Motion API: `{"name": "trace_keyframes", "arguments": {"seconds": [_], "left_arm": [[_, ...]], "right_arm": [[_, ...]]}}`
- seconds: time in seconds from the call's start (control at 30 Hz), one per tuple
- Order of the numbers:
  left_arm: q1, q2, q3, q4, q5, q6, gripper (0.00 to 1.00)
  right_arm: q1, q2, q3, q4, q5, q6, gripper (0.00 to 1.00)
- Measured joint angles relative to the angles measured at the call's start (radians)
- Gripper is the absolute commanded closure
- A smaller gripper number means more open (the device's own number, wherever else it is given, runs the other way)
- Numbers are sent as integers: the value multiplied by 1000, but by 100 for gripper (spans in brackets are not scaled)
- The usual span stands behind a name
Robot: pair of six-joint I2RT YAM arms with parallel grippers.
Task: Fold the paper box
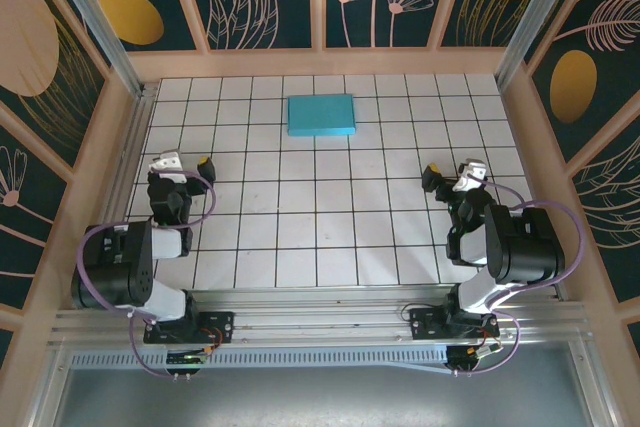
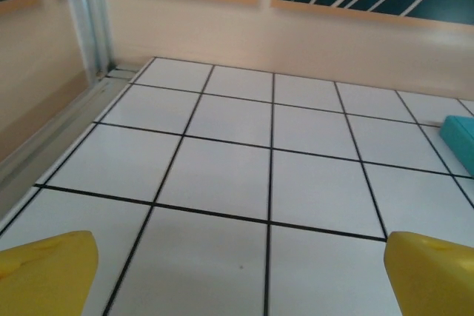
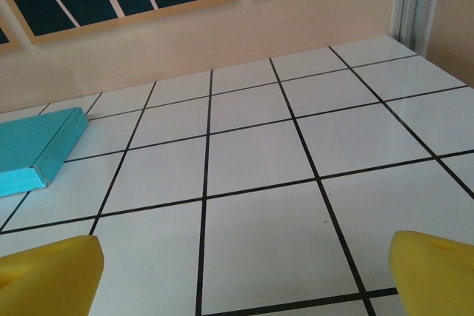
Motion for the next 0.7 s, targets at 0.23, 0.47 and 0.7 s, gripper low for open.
{"name": "trace_keyframes", "arguments": {"seconds": [0.23,0.47,0.7], "left_arm": [[-26,16,-23,26,-8,22,1],[-26,16,-24,48,-8,22,1],[-26,16,-24,53,-8,22,1]], "right_arm": [[0,0,0,0,0,0,1],[2,0,4,-3,2,-1,1],[36,0,37,-24,26,-24,1]]}}
